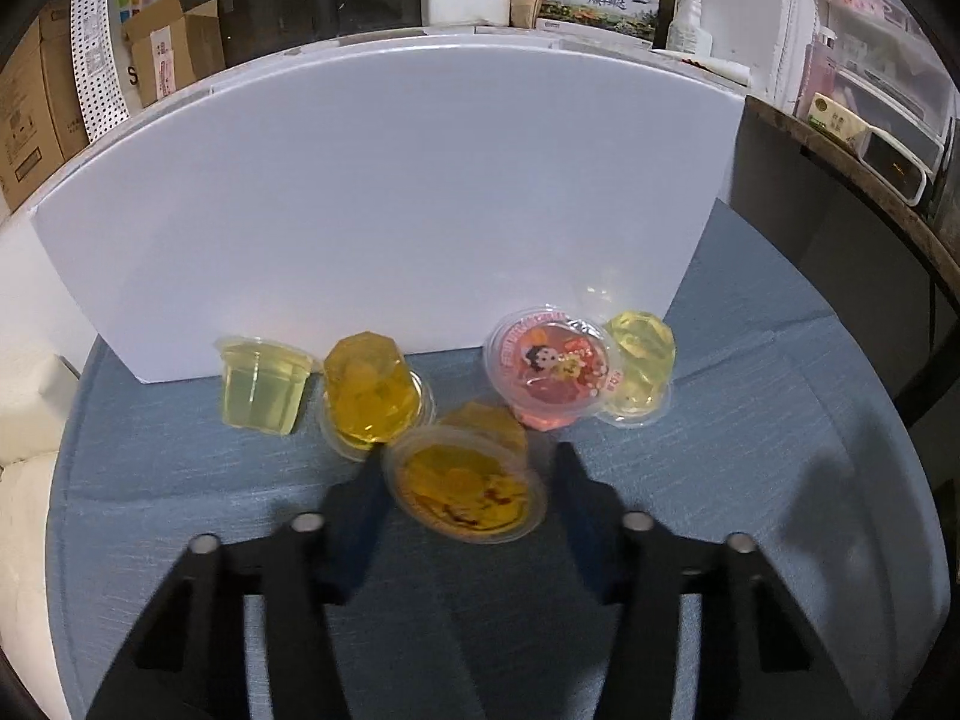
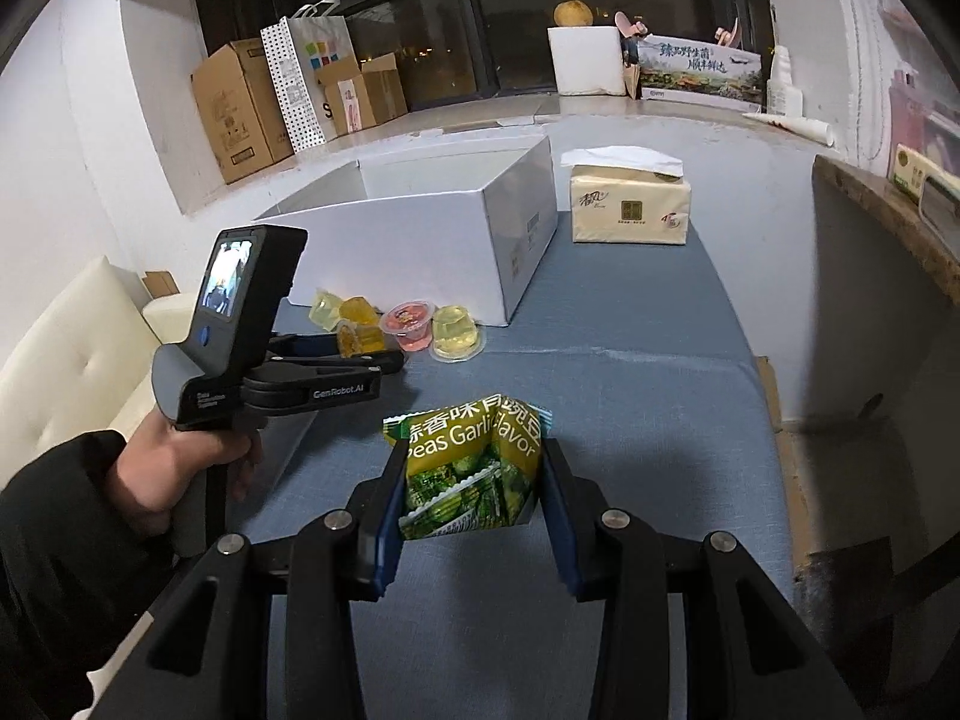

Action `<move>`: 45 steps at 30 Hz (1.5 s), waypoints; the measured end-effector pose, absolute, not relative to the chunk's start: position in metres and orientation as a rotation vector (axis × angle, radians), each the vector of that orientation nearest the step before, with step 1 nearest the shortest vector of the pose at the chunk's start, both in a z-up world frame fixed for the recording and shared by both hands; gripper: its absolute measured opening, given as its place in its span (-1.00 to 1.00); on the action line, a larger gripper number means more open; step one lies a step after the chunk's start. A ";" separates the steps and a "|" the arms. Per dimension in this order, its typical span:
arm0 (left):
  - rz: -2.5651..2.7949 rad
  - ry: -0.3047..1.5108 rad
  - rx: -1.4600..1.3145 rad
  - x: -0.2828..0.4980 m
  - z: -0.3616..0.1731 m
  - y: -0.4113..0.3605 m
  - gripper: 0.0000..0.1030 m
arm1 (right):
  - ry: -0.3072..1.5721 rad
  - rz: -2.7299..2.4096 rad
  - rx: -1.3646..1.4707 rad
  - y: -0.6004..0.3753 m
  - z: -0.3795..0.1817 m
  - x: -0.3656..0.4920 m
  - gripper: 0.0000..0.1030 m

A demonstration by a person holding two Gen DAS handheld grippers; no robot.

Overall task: Organize snacks
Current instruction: 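Drop the green packet in the box while the left gripper boxes a yellow cup, then grasp the pale yellow jelly cup with the right gripper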

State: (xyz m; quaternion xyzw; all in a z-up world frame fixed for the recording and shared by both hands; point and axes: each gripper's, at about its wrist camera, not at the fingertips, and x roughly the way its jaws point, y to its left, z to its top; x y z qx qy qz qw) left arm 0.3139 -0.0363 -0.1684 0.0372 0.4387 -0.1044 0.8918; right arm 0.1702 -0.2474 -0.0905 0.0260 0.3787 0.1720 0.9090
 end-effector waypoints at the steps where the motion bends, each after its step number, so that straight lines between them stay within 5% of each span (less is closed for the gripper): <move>1: -0.218 0.913 0.072 0.314 -0.168 -0.035 -0.03 | 0.780 0.358 0.053 -0.246 -0.091 0.170 -0.15; 18: -0.271 0.684 0.021 0.249 -0.062 0.021 -0.04 | 0.705 0.454 0.060 -0.193 -0.060 0.224 -0.15; 26: -0.229 0.632 -0.011 0.314 -0.018 0.057 -0.04 | 0.632 0.433 0.038 -0.161 -0.020 0.302 -0.15; 37: -0.175 0.712 0.058 0.413 -0.037 0.054 0.00 | 0.686 0.357 -0.015 -0.154 -0.032 0.383 -0.09; 38: -0.173 0.719 0.066 0.417 -0.040 0.053 0.17 | 0.687 0.354 -0.027 -0.154 -0.035 0.386 0.05; 39: -0.165 0.736 0.069 0.421 -0.043 0.053 0.40 | 0.688 0.346 -0.034 -0.154 -0.036 0.387 0.56; 40: -0.155 0.739 0.066 0.420 -0.045 0.053 0.86 | 0.689 0.333 -0.034 -0.155 -0.038 0.387 0.81; 41: -0.155 0.713 0.053 0.417 -0.044 0.055 1.00 | 0.663 0.331 -0.019 -0.159 -0.037 0.384 0.99; 45: -0.175 0.717 0.051 0.410 -0.043 0.053 1.00 | 0.665 0.324 -0.014 -0.165 -0.040 0.381 1.00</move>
